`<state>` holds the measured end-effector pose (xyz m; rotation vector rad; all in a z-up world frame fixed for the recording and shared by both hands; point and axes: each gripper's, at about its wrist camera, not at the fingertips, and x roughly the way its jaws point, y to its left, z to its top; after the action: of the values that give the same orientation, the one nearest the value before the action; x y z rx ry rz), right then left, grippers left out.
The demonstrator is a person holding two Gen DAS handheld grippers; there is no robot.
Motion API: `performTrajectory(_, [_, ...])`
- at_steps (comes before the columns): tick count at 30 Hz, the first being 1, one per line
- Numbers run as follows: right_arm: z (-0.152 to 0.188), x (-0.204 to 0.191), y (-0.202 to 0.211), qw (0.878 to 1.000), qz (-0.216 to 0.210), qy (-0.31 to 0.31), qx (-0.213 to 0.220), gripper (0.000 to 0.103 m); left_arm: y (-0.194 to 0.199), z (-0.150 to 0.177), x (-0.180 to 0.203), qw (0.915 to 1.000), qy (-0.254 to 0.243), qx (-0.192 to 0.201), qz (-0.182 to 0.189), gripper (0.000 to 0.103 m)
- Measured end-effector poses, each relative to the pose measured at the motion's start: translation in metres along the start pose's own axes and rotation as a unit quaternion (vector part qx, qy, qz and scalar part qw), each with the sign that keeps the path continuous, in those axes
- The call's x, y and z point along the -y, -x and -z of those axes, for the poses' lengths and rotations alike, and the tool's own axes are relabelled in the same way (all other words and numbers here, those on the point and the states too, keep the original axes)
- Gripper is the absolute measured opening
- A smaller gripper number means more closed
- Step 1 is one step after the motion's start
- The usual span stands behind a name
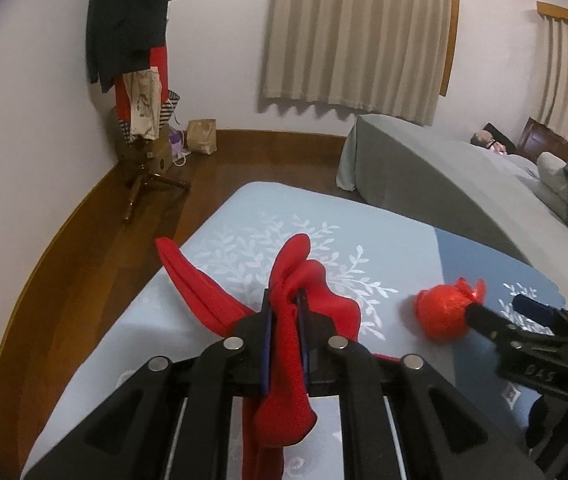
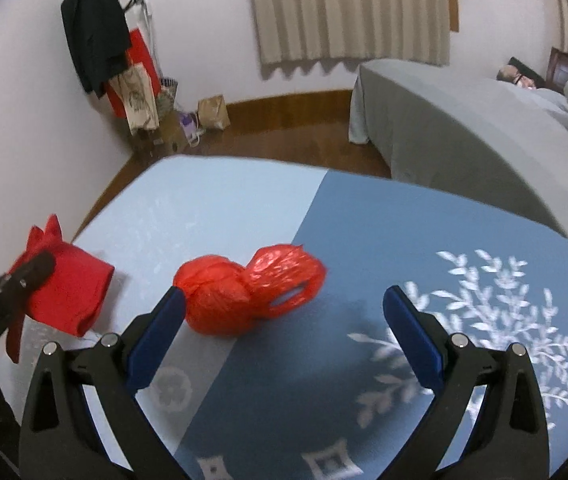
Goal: Collect trash
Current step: 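Grasp the red plastic bag with the right gripper while the left gripper holds the red cloth, then carry the red cloth and red bag over the black bin and release both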
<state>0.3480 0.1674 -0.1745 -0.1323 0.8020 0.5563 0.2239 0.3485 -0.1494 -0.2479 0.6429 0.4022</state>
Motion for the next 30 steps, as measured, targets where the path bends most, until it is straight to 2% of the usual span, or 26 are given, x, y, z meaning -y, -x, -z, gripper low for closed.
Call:
performTrajectory(4, [-0.004,-0.011,-0.018,1.0,-0.01,0.008,-0.016,0.096,-0.005,0.001,-0.002,1.0,-0.001,-0.004,-0.002,0.011])
performTrajectory(5, [-0.005,-0.014,-0.022,1.0,-0.015,0.012,-0.022,0.092,-0.005,0.001,-0.002,1.0,0.0,-0.004,-0.003,0.011])
performTrajectory(6, [-0.006,-0.015,-0.024,0.999,-0.022,0.014,-0.024,0.077,-0.005,0.002,-0.002,1.0,0.0,-0.005,-0.003,0.011])
performTrajectory(9, [-0.011,-0.019,-0.028,0.997,-0.065,0.016,-0.035,0.047,-0.005,0.002,-0.002,1.0,0.0,-0.005,-0.003,0.011])
performTrajectory(10, [-0.012,-0.021,-0.027,0.997,-0.071,0.02,-0.035,0.044,-0.005,0.002,-0.003,1.0,0.0,-0.005,-0.003,0.011])
performTrajectory(18, [-0.014,-0.013,0.012,0.997,-0.079,0.021,-0.006,0.04,0.018,-0.003,0.011,0.9997,-0.013,0.016,0.009,0.011])
performTrajectory(22, [-0.003,0.001,0.047,0.997,-0.073,0.013,0.011,0.04,0.038,-0.006,0.029,0.9989,-0.03,0.029,0.021,0.011])
performTrajectory(30, [0.034,0.041,0.134,0.998,-0.045,-0.02,0.047,0.04,0.087,0.008,0.083,0.995,-0.055,0.035,0.076,0.011])
